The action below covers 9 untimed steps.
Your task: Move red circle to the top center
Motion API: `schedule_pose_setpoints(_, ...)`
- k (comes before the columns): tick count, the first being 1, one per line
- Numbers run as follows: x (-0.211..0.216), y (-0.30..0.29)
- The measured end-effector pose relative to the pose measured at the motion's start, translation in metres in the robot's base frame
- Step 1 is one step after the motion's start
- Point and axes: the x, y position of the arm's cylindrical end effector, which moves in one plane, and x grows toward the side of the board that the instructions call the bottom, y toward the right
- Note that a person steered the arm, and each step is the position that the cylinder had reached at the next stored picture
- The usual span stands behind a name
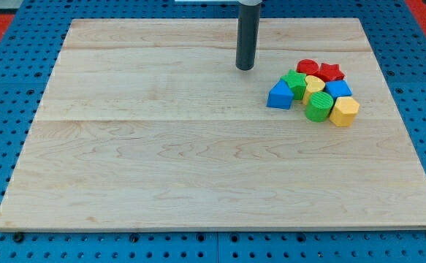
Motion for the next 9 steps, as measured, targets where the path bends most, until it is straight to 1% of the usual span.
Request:
schedule_pose_setpoints(3,-0.003,-0.001)
schedule_pose_setpoints(4,0.034,0.01)
schedule_pose_setpoints(5,0.114,-0.003)
schedule_pose_setpoints(6,0.153,0.017)
schedule_pose_setpoints(7,0.125,0.083)
schedule_pose_setpoints(8,0.088,0.098)
schedule_pose_setpoints(9,0.061,0.099)
